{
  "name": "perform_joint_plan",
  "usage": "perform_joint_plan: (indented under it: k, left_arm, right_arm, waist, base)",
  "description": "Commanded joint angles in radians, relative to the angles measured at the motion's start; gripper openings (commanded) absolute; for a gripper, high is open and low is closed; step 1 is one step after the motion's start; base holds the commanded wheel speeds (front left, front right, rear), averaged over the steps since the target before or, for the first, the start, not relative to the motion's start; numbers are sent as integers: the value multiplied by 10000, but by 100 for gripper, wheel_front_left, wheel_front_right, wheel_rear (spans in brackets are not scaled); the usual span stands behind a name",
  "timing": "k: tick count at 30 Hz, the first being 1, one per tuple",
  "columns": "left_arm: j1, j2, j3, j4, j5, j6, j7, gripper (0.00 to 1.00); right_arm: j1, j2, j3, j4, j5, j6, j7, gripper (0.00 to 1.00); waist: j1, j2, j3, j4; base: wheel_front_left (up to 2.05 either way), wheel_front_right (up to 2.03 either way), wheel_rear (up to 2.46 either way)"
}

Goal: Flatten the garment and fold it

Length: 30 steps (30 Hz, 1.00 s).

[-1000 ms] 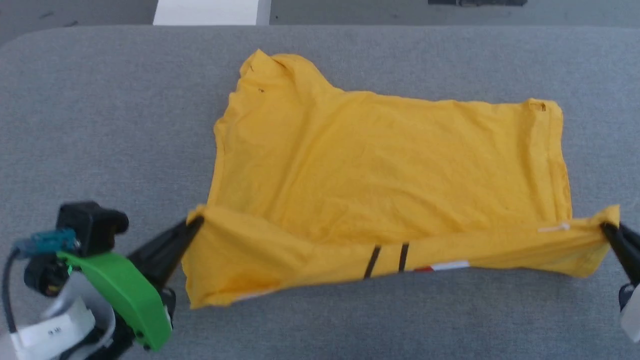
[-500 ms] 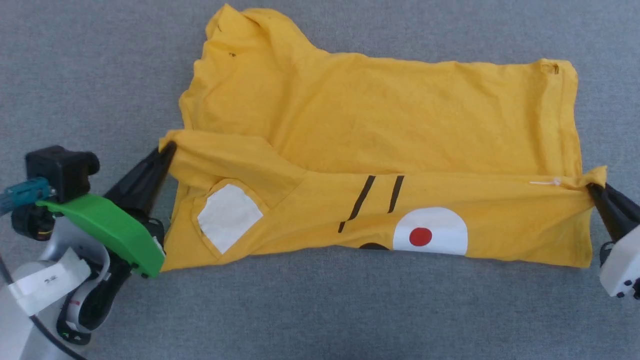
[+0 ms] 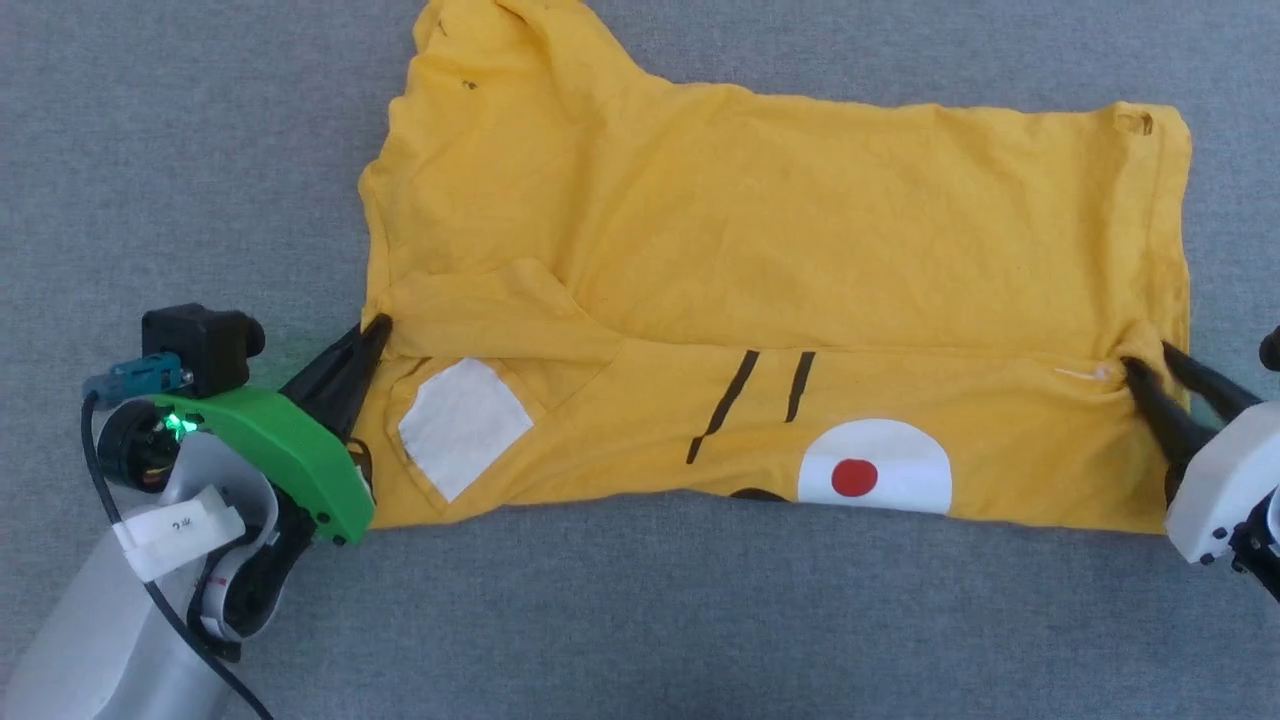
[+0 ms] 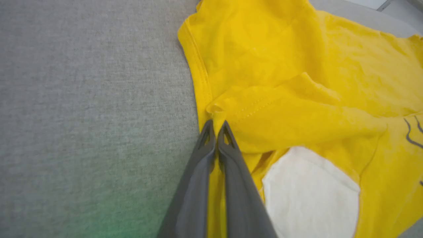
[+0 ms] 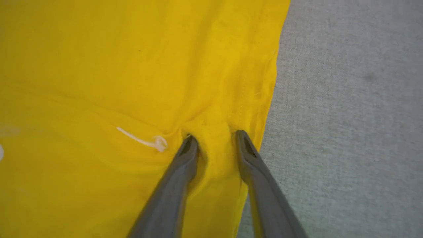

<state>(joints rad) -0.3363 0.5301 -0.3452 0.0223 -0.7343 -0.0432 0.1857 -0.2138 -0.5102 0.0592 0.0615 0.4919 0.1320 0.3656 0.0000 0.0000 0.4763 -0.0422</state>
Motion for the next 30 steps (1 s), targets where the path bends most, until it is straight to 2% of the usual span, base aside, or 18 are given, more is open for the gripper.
perform_joint_plan:
  k: [1, 6, 11, 17, 23, 27, 30]
  left_arm:
    - [-167, -98, 28, 107, -133, -28, -149, 100]
    - [64, -360, 278, 227, -252, 87, -830, 100]
    - [957, -615, 866, -272, -256, 634, -1990, 100]
    - [2577, -956, 1252, -1383, 812, 1536, -4007, 100]
    - [3781, -1703, 1199, -1763, 1738, 1987, -4436, 100]
    - [4195, -2236, 1344, -1546, 2063, 2082, -4467, 100]
    - [4272, -2383, 1374, -1360, 2263, 1969, -4471, 100]
  right_arm:
    - [4, 25, 117, 213, 75, -13, 64, 100]
    - [359, -30, -127, -176, 263, -13, 50, 100]
    - [1161, 398, -1171, -1078, -70, -13, -404, 100]
    - [2617, 2058, -2839, -2351, -1737, -13, -1598, 100]
    - [3761, 3958, -3367, -2907, -3237, -13, -2560, 100]
    - [4058, 4381, -3255, -2750, -3647, -13, -2964, 100]
    - [4040, 4483, -3217, -2661, -3728, -13, -3098, 100]
  waist:
    - [0, 0, -164, 55]
    - [0, 0, -836, 91]
    - [0, 0, -1591, 107]
    - [0, 0, -2180, 192]
    - [0, 0, -2408, 240]
    - [0, 0, -2508, 226]
    - [0, 0, -2546, 216]
  base:
    - [0, 0, 0]
    - [0, 0, 0]
    - [0, 0, 0]
    - [0, 0, 0]
    - [0, 0, 0]
    - [0, 0, 0]
    - [0, 0, 0]
